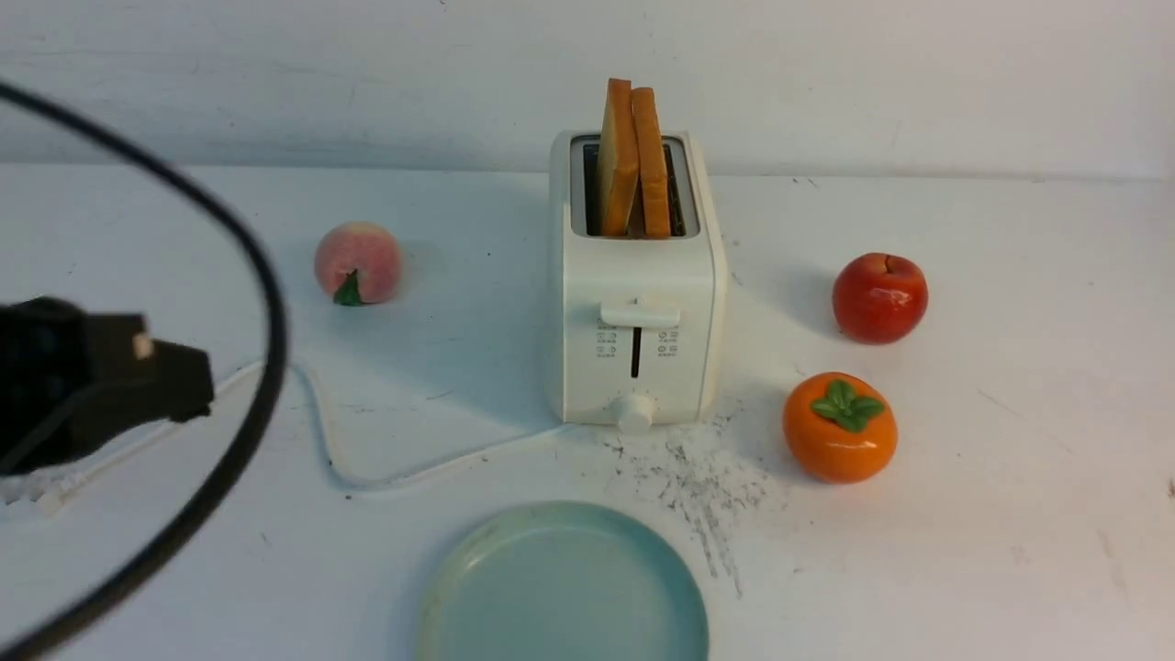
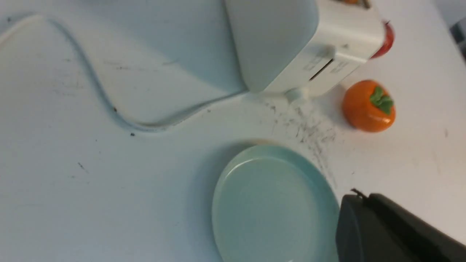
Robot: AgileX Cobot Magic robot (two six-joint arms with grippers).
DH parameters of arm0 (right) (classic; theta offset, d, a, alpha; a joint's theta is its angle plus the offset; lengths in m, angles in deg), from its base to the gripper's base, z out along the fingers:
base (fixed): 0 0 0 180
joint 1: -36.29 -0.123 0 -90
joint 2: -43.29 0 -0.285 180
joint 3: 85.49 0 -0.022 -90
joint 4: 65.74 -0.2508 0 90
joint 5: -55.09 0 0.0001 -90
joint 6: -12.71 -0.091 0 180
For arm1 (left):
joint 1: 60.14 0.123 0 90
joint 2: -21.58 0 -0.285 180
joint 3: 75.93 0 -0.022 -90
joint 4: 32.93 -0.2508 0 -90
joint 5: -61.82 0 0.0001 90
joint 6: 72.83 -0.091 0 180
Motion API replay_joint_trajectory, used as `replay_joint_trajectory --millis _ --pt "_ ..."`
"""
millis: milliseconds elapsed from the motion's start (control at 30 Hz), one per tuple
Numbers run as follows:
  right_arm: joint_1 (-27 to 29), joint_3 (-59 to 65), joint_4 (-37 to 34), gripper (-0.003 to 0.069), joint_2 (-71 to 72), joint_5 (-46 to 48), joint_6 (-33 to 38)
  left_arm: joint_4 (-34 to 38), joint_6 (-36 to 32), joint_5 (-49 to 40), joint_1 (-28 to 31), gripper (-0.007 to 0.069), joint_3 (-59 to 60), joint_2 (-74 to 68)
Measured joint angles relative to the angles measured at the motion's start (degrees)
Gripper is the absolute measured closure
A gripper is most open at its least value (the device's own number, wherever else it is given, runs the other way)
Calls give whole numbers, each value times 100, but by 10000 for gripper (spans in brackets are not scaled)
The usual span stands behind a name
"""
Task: Take toasted bread from bread machine on white table place on plate.
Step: 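Reach for a toast slice standing in the toaster with the left gripper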
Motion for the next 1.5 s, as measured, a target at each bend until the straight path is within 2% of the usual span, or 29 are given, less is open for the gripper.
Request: replay_joint_trajectory --millis 133,200,367,400,633,867,1000,1100,1167,1200,1267,1367,1500 --pt "0 -6 0 663 -319 115 159 -116 -156 -150 -355 638 -811 -1105" --pt "0 -6 -6 660 -398 96 242 -195 -162 -194 -771 638 -1417 -1776" --pt "0 1 -11 658 -396 -162 316 -287 230 -286 -1333 638 -2745 -3070" --pt "0 5 -11 657 -396 -185 335 -377 304 -406 -1447 638 -3323 -3579" --pt "0 7 -11 654 -396 -190 353 -1043 410 -1056 -1717 638 -5609 -5357" --pt "0 7 -11 647 -396 -346 353 -1173 162 -943 -1769 626 -6524 -6091" --pt "0 7 -11 647 -396 -456 358 -1309 69 -698 -1769 556 -6548 -6231" --pt "0 12 -11 647 -396 -558 358 -1315 64 -437 -1777 438 -6548 -6317" --pt "0 12 -11 646 -396 -600 358 -1315 51 -405 -1784 390 -6548 -6330" --pt "0 12 -11 645 -396 -636 358 -1344 2 -386 -1833 328 -6548 -6343" --pt "0 12 -23 643 -396 -684 358 -1400 -174 -347 -1906 260 -6548 -6382" --pt "0 12 -28 641 -396 -742 358 -1499 -312 -219 -2008 197 -6548 -6481" --pt "0 12 -28 638 -396 -742 358 -1530 -339 -32 -2036 182 -6548 -6553"
